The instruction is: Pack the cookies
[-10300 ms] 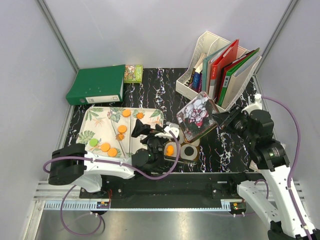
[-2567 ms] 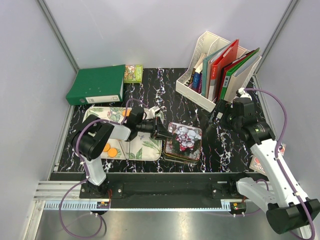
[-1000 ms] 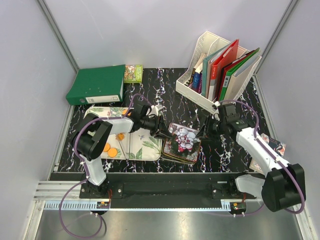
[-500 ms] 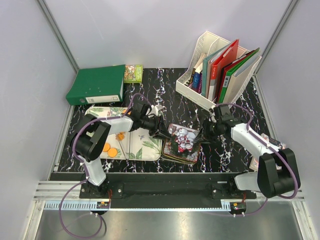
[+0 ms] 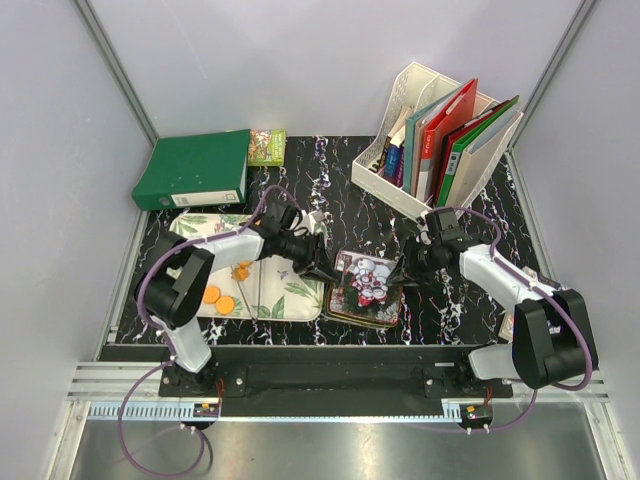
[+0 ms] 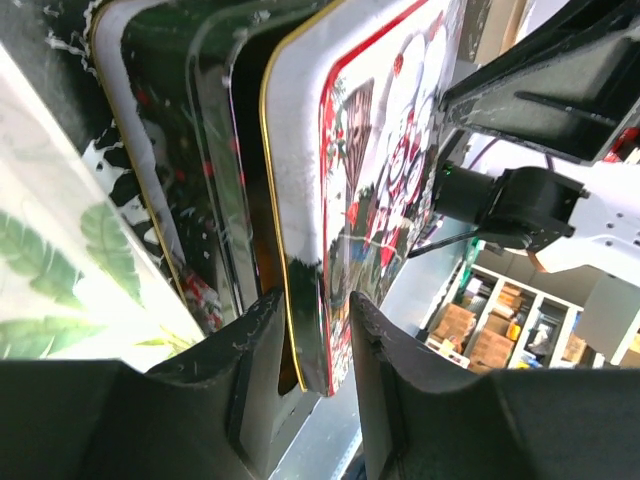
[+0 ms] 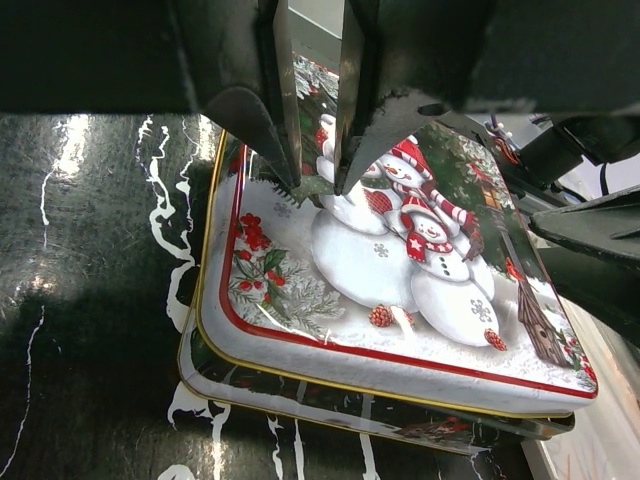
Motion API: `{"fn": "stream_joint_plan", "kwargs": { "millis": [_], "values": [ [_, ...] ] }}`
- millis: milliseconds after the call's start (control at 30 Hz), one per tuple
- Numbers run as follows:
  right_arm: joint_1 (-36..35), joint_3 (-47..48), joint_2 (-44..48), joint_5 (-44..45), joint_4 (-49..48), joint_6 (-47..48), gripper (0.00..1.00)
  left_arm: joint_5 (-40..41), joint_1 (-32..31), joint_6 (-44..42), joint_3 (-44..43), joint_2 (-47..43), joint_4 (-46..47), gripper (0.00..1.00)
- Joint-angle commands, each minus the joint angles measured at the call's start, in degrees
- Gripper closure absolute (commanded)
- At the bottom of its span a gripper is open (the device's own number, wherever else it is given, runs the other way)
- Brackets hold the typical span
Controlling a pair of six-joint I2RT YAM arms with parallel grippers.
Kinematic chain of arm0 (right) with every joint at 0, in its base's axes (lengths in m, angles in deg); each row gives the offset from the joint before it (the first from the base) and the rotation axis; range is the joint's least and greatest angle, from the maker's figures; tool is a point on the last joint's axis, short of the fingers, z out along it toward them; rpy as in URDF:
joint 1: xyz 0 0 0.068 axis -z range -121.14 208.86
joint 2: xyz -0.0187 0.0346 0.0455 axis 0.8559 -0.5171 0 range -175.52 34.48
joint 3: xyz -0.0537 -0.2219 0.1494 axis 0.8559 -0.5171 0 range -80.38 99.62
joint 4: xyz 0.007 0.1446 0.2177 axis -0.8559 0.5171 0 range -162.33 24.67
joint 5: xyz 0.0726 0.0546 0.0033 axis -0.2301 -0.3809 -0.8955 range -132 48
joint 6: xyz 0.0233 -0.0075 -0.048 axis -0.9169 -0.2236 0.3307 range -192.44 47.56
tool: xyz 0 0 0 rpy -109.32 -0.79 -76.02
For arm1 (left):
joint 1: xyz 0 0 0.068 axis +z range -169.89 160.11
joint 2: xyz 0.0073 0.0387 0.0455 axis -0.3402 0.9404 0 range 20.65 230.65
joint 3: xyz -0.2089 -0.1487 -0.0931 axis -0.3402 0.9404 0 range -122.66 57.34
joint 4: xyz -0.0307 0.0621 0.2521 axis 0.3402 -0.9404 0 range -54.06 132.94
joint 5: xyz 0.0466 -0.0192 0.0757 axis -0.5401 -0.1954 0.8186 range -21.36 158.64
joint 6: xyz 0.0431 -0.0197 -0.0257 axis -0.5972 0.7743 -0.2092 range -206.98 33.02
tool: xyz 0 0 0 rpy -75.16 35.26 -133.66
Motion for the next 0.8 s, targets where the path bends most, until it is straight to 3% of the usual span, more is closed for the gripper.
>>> {"fn": "stream_joint_plan", "kwargs": {
  "millis": [0,767],
  "values": [
    [-0.23,0.22,-0.88,1.42,-0.60,0.26,0.72,2.67,0.44,-3.50,-2.48,-3.78,-3.86,0.63],
    [-0.23,3.47,2.63,0.98,-0.34,-2.20,0.70,12.69,2.03,-7.20,-2.22,-9.06,-11.86,0.64]
  ]
}}
